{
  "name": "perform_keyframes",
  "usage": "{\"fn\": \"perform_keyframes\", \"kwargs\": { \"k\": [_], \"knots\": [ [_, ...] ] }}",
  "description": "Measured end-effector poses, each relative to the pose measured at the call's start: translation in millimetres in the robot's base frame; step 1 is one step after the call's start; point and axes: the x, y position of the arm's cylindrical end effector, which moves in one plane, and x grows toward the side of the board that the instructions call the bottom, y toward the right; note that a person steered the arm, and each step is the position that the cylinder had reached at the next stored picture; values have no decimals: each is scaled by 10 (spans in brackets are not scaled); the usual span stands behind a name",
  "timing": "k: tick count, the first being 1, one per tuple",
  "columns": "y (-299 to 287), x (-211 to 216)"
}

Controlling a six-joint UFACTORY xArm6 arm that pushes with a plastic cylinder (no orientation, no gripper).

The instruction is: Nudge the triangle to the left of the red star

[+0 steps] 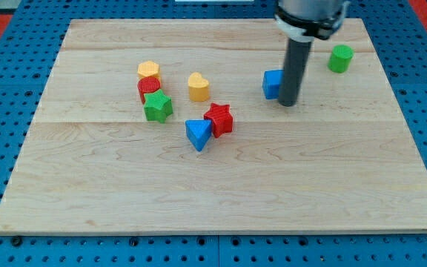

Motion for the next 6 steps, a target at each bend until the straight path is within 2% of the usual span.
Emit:
{"fn": "perform_keyframes", "kwargs": {
  "k": [1, 2, 5, 6],
  "knots": [
    [-83, 640],
    [-858, 1069],
    [-2543, 534],
    [-2317, 534]
  ]
}}
